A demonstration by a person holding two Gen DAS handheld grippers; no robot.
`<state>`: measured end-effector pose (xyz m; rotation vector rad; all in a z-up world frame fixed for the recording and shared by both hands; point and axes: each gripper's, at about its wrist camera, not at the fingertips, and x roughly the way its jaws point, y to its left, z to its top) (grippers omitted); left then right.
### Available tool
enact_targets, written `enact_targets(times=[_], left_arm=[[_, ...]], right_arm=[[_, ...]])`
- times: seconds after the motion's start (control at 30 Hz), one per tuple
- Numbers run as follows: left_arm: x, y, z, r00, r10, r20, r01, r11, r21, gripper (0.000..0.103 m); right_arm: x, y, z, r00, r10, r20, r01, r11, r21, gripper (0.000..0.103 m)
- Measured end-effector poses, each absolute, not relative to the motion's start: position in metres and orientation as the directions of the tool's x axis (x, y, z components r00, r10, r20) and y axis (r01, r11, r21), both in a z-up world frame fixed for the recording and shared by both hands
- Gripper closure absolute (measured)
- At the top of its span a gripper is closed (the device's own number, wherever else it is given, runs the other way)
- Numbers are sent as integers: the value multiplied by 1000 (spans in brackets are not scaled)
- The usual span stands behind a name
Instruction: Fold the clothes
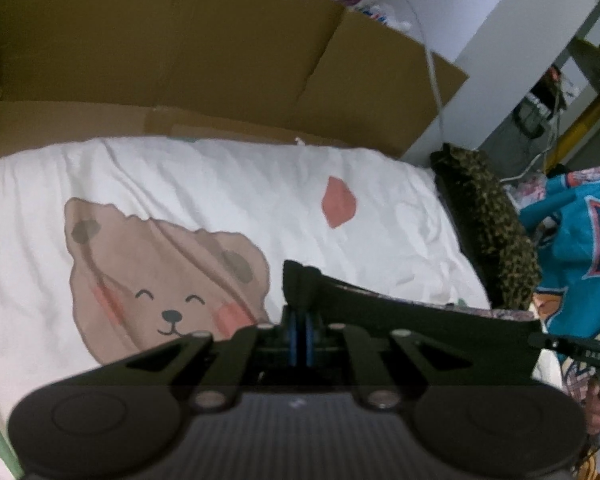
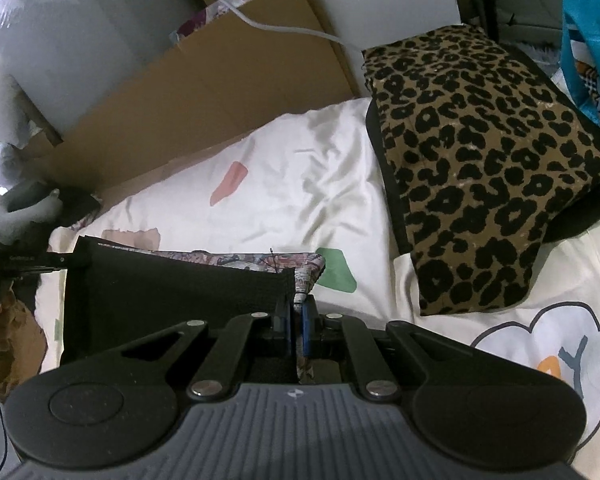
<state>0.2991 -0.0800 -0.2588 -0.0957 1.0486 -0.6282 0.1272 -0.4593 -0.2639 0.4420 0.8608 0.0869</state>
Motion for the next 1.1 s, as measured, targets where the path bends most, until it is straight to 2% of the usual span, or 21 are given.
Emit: enact_targets(times=[0.3,0.4,0.6,0.7,0.77,0.83,0.9,0.97,1.1], left_arm=[[312,-78,-278,340,-460,-820,404,859,-314,98],[318,-76,-288,344,-426,-837,382,878,-289,103],[325,-67,-297,353,-423,-835,325,892,-315,103],[326,-63,-294,361,-435,-825,305,891,-337,103],[325,-61,-290,367,-439,-820,303,890,-341,102],[324,-59,-285,378,-436,-817,295,893,-340,101],[322,-57,-280,384,-439,-812,286,893,-348,100],[318,-56,-273,393,-450,-802,284,889,-360,94],[305,-55,-258,405,-476,-780,297,876,-381,93]], right_arm=[[145,-459,-275,634,245,-734,116,908,403,100],[151,-460,-283,618,236,-750,133,908,396,100],[159,-459,-299,593,231,-771,157,906,393,98],[159,-460,-299,597,239,-765,163,898,408,94],[156,-460,-296,607,240,-758,161,897,412,73],[153,-461,-293,618,236,-750,160,896,414,65],[150,-460,-289,623,244,-744,152,894,421,65],[144,-457,-284,626,245,-741,139,899,415,65],[132,-450,-275,632,247,-734,112,909,402,65]])
